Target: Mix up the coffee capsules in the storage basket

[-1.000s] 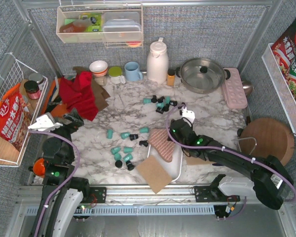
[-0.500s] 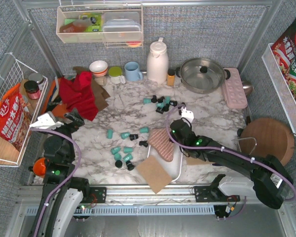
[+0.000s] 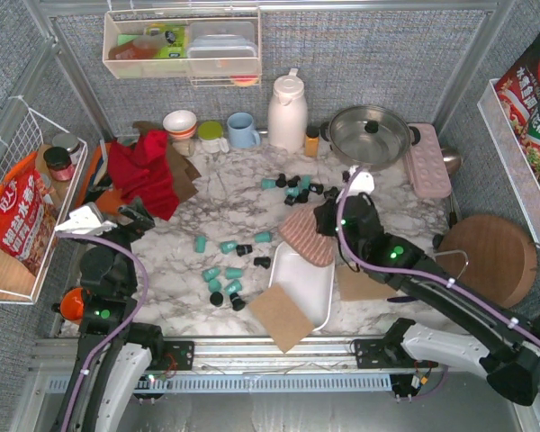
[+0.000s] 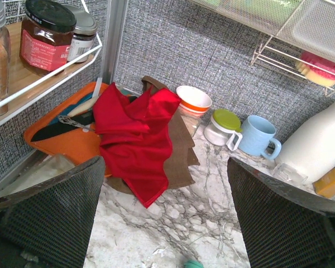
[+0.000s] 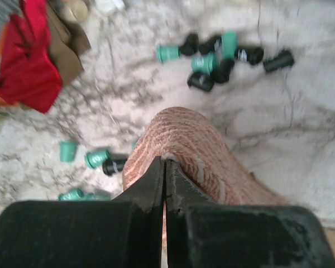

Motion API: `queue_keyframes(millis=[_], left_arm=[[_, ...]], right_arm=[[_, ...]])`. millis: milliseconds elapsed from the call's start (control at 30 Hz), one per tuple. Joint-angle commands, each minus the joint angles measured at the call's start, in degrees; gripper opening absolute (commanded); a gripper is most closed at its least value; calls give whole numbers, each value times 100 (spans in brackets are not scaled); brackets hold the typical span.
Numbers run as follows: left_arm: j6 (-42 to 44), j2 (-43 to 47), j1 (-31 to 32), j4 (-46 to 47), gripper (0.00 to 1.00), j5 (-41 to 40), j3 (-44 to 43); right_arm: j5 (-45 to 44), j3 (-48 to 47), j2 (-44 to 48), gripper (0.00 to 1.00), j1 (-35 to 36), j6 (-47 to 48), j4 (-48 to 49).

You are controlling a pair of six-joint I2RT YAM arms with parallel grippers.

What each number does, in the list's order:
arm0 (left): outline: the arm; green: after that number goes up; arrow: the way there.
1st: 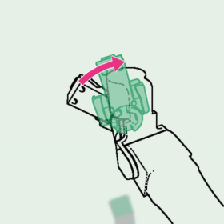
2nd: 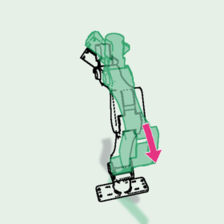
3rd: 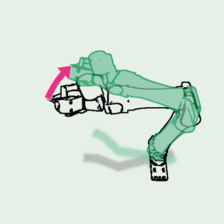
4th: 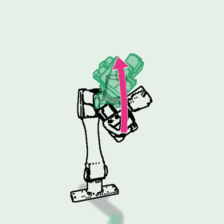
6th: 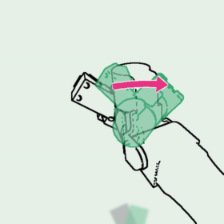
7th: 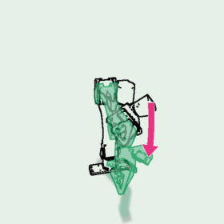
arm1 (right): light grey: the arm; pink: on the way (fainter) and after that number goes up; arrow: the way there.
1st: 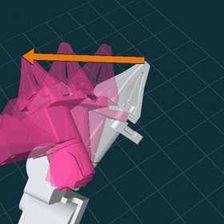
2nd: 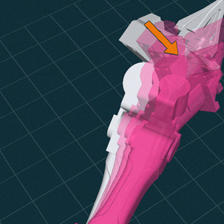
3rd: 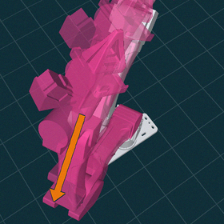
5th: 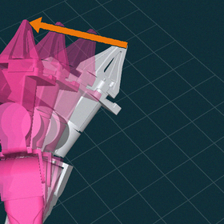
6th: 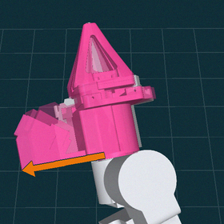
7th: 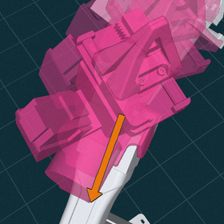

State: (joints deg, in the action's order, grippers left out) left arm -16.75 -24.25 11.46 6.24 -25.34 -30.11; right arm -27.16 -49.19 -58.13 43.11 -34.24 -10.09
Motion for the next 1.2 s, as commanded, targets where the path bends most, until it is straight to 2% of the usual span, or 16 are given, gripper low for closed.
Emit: queue_keyframes(millis=[0, 167, 333, 567, 700, 733, 800, 833, 867, 933, 1000, 1167], left_arm=[[-36, 45, -4, 157, 99, 117, -13], [-30, 87, 4, 157, 99, 59, 12], [-38, 87, 13, 145, 99, 55, 14], [-25, 19, 55, 113, 99, 56, 3], [-4, 96, 69, 154, 99, 43, 46], [-3, 108, 73, 153, 99, 31, 49], [-3, 124, 73, 135, 99, 21, 42], [-3, 135, 75, 128, 99, 21, 33], [-3, 150, 75, 126, 99, 34, 31], [-3, 183, 82, 131, 99, 38, 40], [-2, 229, 84, 134, 99, 41, 41], [-25, 272, 84, 134, 99, 75, 40]], right_arm=[[-441, -711, 138, 0, -34, 988, -295], [-920, -1211, -28, 0, -205, 1733, -183], [-1234, -1198, -163, 0, -750, 2232, 177], [-620, -890, -710, 0, -2498, 2005, 656], [-371, -883, -1417, 0, -3138, 2044, 1182], [-355, -983, -1623, 6, -3254, 2059, 1157], [-286, -1358, -2048, 53, -3443, 2078, 768], [-267, -1587, -2230, 67, -3505, 2075, 478], [-266, -1848, -2390, 75, -3545, 2067, 81], [-274, -2281, -2570, 83, -3572, 2020, -696], [-183, -2525, -2558, 86, -3569, 1867, -1373], [281, -2075, -1917, 91, -3370, 861, -2533]])
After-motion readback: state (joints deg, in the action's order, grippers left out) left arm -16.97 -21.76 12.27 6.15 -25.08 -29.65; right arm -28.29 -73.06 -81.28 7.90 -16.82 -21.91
